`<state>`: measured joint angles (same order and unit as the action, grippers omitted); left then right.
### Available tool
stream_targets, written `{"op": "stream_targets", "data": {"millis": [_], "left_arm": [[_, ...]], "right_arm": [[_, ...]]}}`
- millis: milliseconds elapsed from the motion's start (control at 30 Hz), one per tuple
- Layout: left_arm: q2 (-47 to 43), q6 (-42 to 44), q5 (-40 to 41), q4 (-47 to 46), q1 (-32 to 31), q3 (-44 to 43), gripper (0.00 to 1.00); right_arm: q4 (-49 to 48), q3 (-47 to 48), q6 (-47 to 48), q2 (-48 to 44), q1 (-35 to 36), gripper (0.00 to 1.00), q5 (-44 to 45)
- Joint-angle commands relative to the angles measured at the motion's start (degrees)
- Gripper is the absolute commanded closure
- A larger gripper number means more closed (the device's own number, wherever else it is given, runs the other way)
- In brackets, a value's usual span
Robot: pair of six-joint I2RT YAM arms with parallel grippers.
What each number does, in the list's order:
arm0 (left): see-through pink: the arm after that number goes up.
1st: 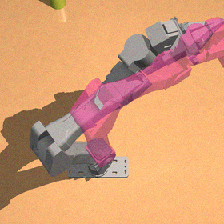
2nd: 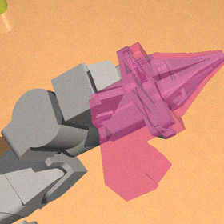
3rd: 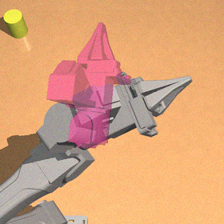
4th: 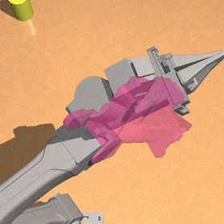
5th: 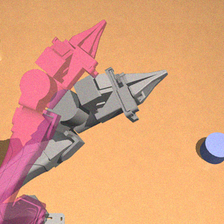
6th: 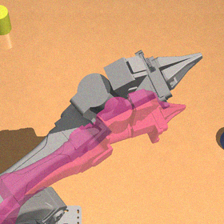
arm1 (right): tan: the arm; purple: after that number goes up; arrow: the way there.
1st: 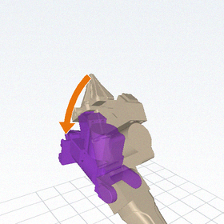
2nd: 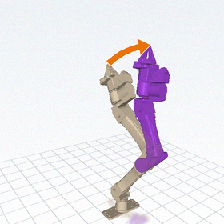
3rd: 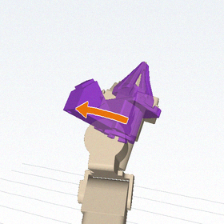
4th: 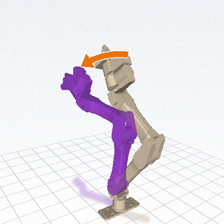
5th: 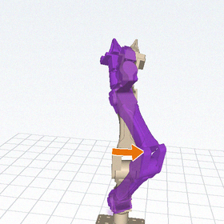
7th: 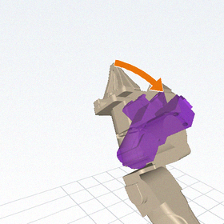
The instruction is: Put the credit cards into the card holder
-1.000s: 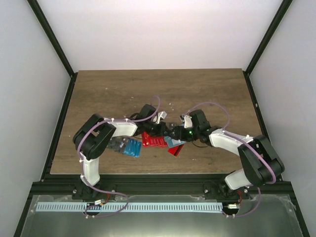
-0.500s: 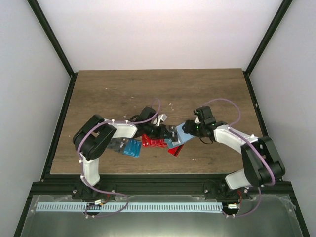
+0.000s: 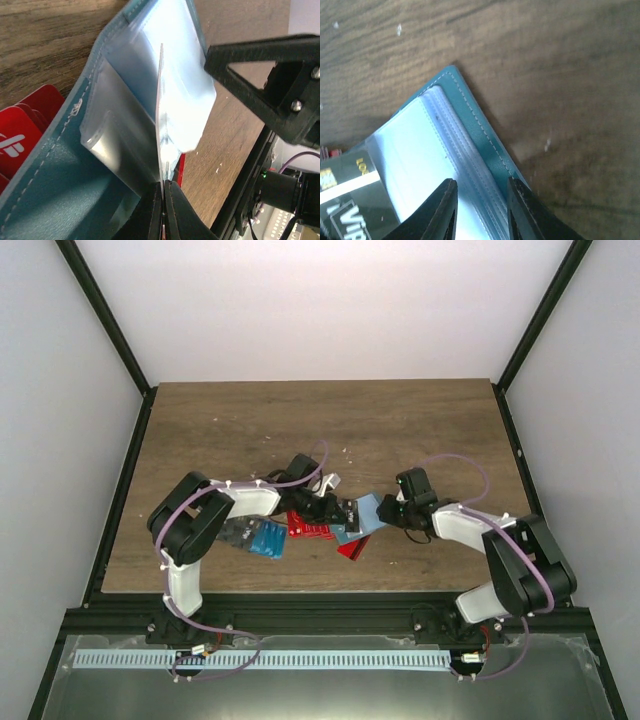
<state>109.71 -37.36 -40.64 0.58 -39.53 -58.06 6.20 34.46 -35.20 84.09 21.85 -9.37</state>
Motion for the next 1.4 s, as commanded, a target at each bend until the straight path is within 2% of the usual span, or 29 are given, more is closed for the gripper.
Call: {"op": "stream_targets", "data": {"millis": [0, 200, 667, 1367], "left_arm": [[0.8, 3.6, -0.1, 6.5, -0.2, -2.7, 0.96], [0.4, 5.0, 0.9, 10.3, 0.0, -3.6, 0.96], [-1.9, 5.7, -5.7, 14.9, 0.5, -5.2, 0.96], [0.0, 3.8, -6.9, 16.5, 1.1, -5.7, 0.96]], "right_arm": [[4.7, -6.2, -6.2, -4.0, 2.3, 0.70, -2.5], [5.0, -11.0, -13.1, -11.3, 6.9, 0.71, -2.4], [2.3, -13.0, -14.6, -10.4, 8.8, 0.71, -2.1], [2.2, -12.8, -14.4, -11.5, 8.8, 0.71, -1.9]]}}
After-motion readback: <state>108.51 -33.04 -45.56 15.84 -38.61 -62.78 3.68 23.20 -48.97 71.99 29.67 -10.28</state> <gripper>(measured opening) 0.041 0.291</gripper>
